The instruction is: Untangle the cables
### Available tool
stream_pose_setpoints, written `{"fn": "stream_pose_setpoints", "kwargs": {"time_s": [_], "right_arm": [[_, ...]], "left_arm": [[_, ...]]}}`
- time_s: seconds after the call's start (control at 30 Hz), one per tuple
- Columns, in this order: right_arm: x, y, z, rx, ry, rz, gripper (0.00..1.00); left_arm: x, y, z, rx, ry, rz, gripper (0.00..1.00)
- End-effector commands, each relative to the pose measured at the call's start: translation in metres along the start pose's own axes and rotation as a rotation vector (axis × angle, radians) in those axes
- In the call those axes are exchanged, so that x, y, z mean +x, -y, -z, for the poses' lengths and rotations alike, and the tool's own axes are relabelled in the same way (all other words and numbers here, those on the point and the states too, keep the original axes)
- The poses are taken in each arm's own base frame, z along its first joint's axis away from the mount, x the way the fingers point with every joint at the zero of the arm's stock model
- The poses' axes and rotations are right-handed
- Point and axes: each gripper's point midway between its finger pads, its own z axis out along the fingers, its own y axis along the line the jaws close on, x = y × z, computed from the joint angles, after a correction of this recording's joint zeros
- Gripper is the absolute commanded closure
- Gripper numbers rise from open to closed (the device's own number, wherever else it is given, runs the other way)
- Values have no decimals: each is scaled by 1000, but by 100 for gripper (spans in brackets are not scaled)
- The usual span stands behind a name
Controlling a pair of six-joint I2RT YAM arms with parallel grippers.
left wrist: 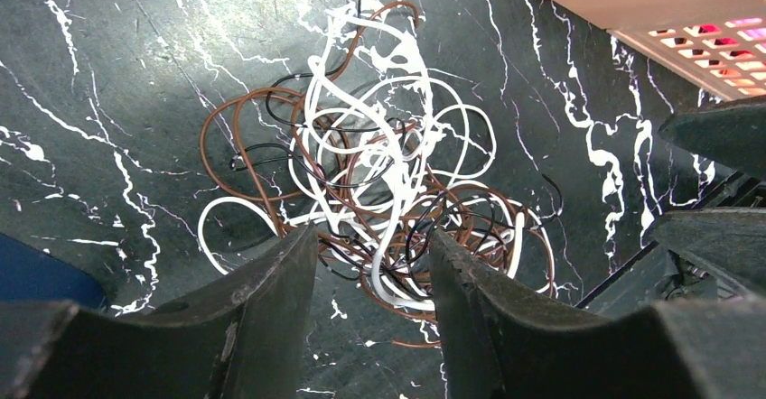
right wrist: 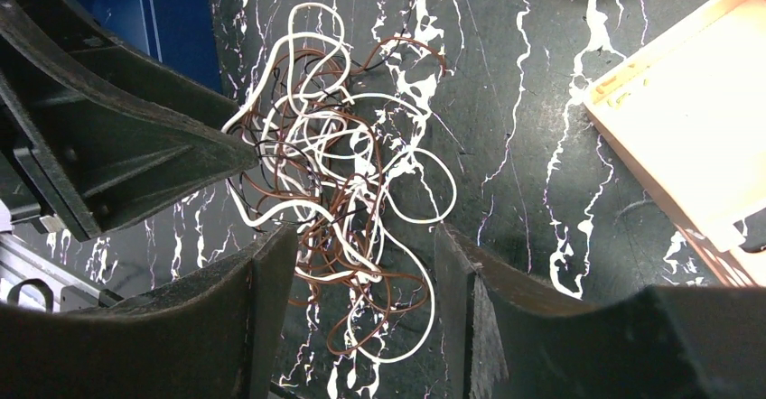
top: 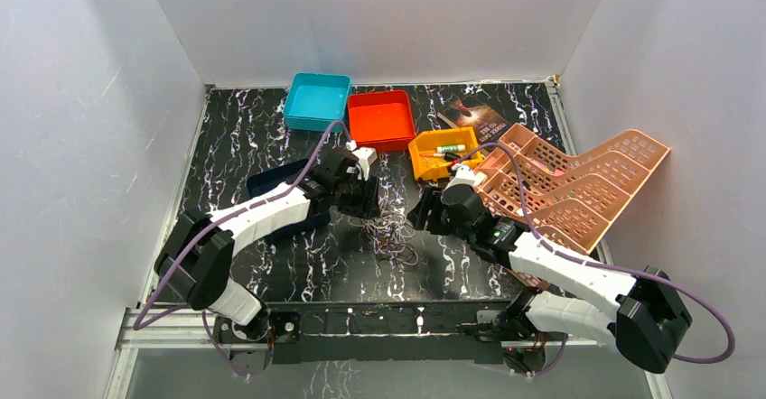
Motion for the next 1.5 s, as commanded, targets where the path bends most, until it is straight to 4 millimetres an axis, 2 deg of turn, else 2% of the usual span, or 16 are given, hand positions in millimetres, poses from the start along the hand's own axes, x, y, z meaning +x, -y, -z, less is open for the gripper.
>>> {"fn": "stream_pose_setpoints", "kwargs": {"time_s": [0.0,0.07,0.2,0.33,0.47,0.57,0.73,0.8,0.87,1.03,1.17,1.33,1.47], "right_arm": [[-19,-15,3,-39,61,-14,35],[-21,-14,4,-36,66,-14,35],[-22,-12,6,-29,71,-10,36],[-23,-11,7,-21,78,-7,36],[-24,-11,7,-20,82,-7,36],[-25,-12,7,-21,81,-6,36],[-24,-12,6,-22,78,-6,36],[-24,-13,5,-26,77,-5,36],[-25,-14,6,-27,76,-1,36],[-25,-11,7,-19,79,0,36],[-25,-9,9,-14,84,-1,36],[-24,-7,10,-8,82,1,36],[-24,-6,10,-3,86,-1,36]], "left_arm": [[-13,13,2,46,21,-46,55],[-13,12,1,43,19,-47,59],[-20,13,7,35,36,-62,74],[-33,16,21,21,78,-87,83],[-45,18,35,4,110,-117,96],[-50,20,45,3,123,-140,100],[-56,25,58,15,152,-166,100],[-54,26,56,26,149,-179,85],[-51,27,51,45,126,-192,77],[-41,33,31,105,47,-221,67],[-33,33,14,118,-10,-247,55],[-27,27,-4,102,-69,-260,54],[-21,18,-15,59,-108,-259,59]]}}
